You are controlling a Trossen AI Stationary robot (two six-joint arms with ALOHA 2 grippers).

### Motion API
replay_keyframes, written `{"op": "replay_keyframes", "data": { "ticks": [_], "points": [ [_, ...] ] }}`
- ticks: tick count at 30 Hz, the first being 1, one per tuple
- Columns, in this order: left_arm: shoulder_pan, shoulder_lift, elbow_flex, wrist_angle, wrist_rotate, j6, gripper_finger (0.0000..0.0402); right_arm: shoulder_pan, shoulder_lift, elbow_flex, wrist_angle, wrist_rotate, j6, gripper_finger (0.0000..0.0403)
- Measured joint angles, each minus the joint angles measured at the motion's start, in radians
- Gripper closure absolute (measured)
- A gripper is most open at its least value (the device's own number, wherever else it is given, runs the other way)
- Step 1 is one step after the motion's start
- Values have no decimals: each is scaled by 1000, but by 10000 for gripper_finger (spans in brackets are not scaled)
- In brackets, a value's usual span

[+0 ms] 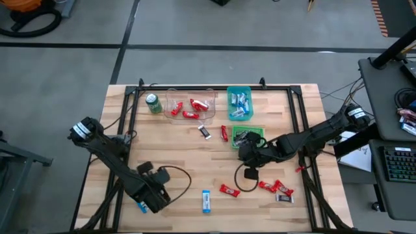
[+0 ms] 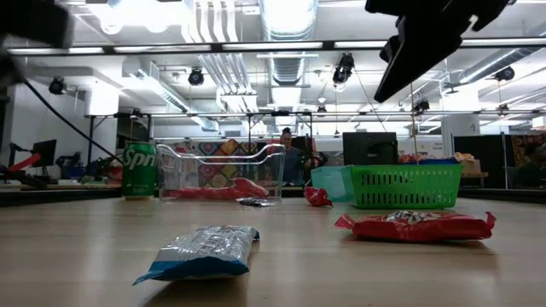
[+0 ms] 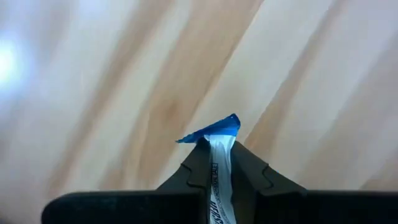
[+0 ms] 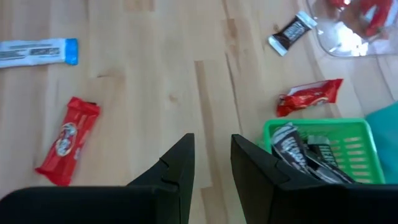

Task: Sort candy
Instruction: Put the white chocolate bar into the blue bin

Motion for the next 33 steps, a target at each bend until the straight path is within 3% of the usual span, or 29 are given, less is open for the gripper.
{"op": "replay_keyframes", "data": {
  "ticks": [4,9,13,17,23,27,33],
  "points": [
    [1,-42,52,73,-213,196,392,25,0,0,14,0,0,310],
    [2,-101,64,211,-370,420,392,50,0,-2,50,1,-1,310],
    [10,-128,47,398,-459,658,393,71,12,-21,204,1,-83,310],
    [36,-128,8,722,-441,983,393,86,30,-75,492,-4,-238,310],
    [117,-128,-77,1182,-215,1411,393,89,83,-123,819,-116,-387,310],
    [170,-127,-106,1288,-203,1541,393,89,119,-124,911,-132,-402,310],
    [241,-127,-115,1310,-159,1565,393,85,165,-125,1029,-116,-444,309]
  ]
}}
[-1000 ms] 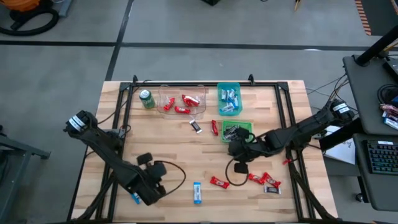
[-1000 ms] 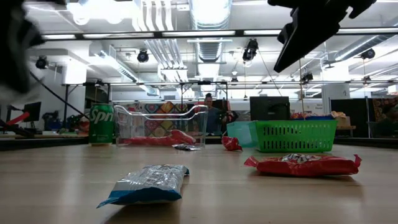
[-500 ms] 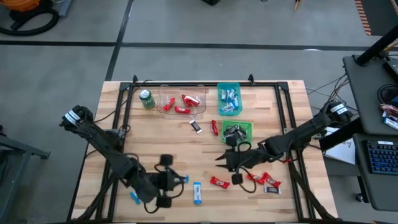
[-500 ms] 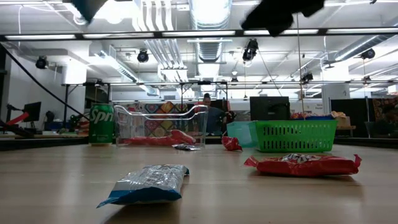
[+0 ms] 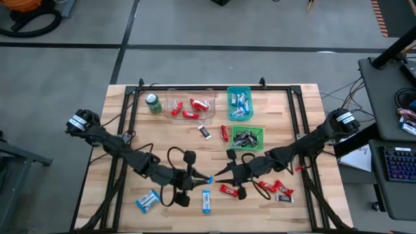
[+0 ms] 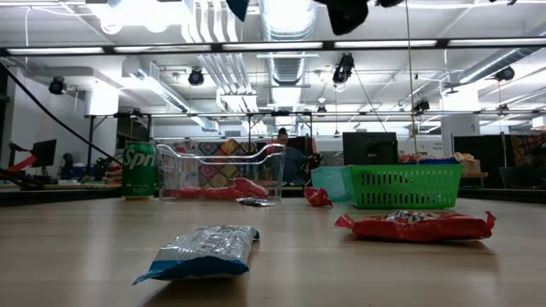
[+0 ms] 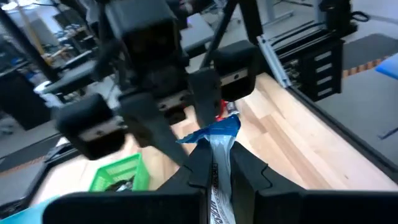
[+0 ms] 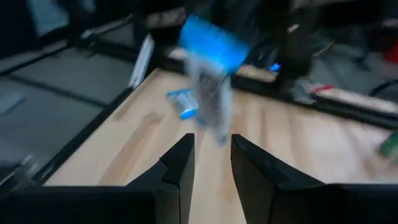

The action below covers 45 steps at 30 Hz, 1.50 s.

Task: Sort candy
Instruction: Put the white chocolate bar into the blue bin

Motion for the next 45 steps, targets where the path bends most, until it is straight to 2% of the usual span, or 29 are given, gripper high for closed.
{"op": "replay_keyframes", "data": {
  "ticks": [5,7,9,12,16,21,24,28,31,36,41,45],
  "points": [
    [29,0,-4,9,107,0,393,-3,6,3,-14,223,-16,309],
    [30,0,-7,8,132,15,393,-4,6,3,-30,268,-40,309],
    [34,0,-12,18,183,38,393,-2,6,3,-27,271,-28,309],
    [42,0,-26,46,252,64,393,-2,7,4,-29,264,100,309],
    [61,0,-32,50,252,67,393,-3,7,4,-29,268,165,309],
    [82,0,-32,35,252,60,393,-2,7,4,-55,253,56,313],
    [87,0,-32,22,251,56,393,-2,7,4,-60,243,53,329],
    [88,0,-32,5,246,48,393,-7,7,8,-60,248,139,343],
    [89,0,-32,3,244,48,393,-7,11,8,-86,241,195,323],
    [91,0,-32,1,244,48,393,-7,28,6,-102,237,227,254],
    [101,0,-32,33,244,37,393,-9,50,8,-34,100,104,193],
    [105,1,-32,53,244,28,393,-8,74,8,75,27,4,174]
  ]
}}
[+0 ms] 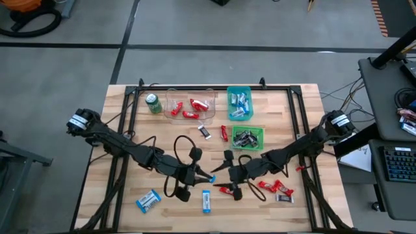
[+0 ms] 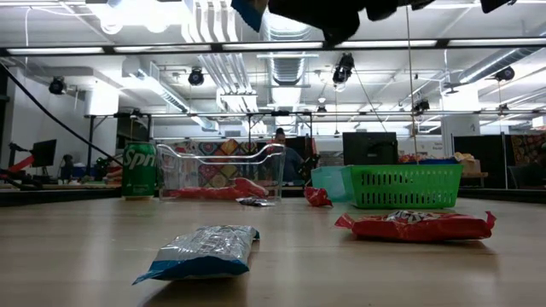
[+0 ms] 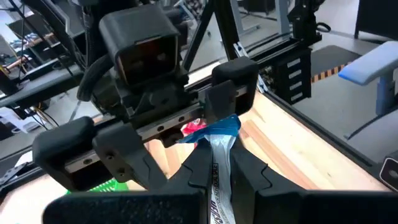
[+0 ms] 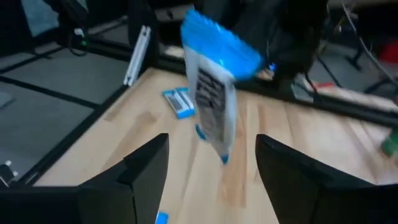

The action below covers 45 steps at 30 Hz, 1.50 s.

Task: Sort candy
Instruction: Put the white chocolate bar into the blue bin

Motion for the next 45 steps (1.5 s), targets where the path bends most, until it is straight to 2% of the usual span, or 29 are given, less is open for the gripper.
{"op": "replay_keyframes", "data": {
  "ticks": [5,9,13,19,26,29,32,37,39,42,45],
  "points": [
    [0,23,0,22,0,-2,393,-1,5,1,54,-55,-77,174],
    [2,49,0,40,2,-2,393,-1,5,1,57,-116,-101,192],
    [2,57,0,67,1,-2,393,-1,5,1,54,-127,-106,244],
    [3,58,0,82,5,-23,388,-2,5,1,57,-124,-142,369],
    [11,31,0,8,-7,-58,327,-9,1,1,38,-118,-119,379],
    [11,-13,0,-92,-59,-59,293,-22,-21,1,-8,-69,-76,379],
    [11,-70,0,-248,-158,-98,266,-53,-63,1,-139,56,-42,379],
    [12,-148,0,-458,-317,-260,245,-156,-147,32,-500,342,44,380],
    [12,-164,1,-515,-370,-342,244,-234,-174,49,-642,412,117,380],
    [12,-164,1,-576,-420,-435,245,-377,-194,64,-779,399,220,380],
    [12,-146,1,-596,-421,-472,247,-532,-196,69,-836,377,322,380]
  ]
}}
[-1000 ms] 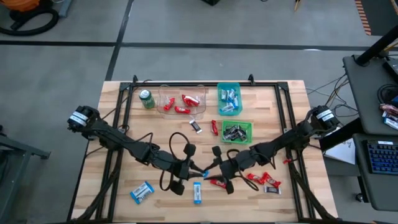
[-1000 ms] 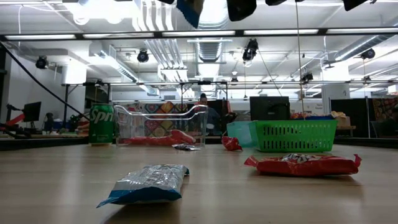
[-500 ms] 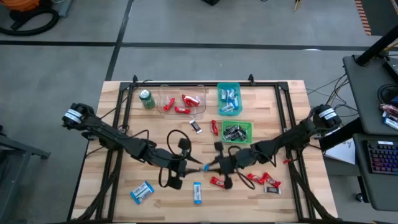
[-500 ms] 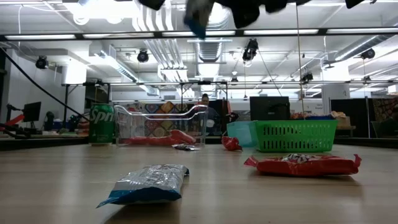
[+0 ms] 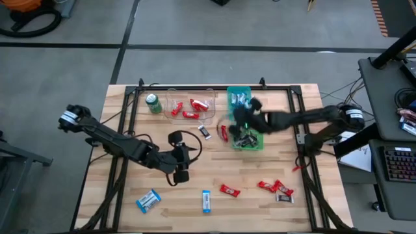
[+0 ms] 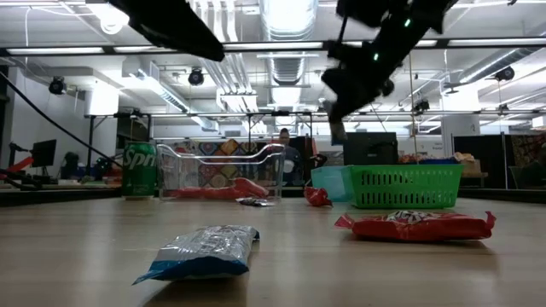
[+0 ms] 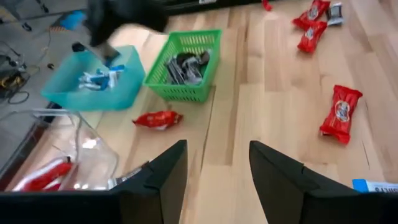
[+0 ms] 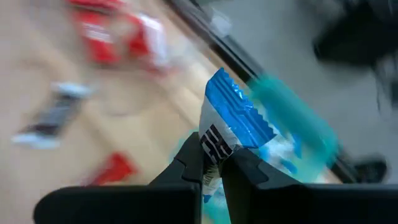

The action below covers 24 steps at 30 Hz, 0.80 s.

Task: Sort candy
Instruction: Put the white chocolate bar into the blue bin

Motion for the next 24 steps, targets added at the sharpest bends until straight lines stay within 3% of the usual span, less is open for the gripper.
{"op": "replay_keyframes", "data": {
  "ticks": [4,8,16,20,24],
  "points": [
    [-4,21,0,1,1,-28,247,-213,24,0,-26,-201,80,380],
    [-6,35,0,-1,1,-33,248,-356,58,0,-24,-408,120,380],
    [-7,41,0,-6,1,-25,248,-425,76,0,-19,-461,82,380],
    [-6,41,0,-4,0,-5,248,-425,84,0,53,-574,59,380],
    [-6,41,0,-2,0,2,248,-426,110,0,103,-602,38,380]
  ]
}}
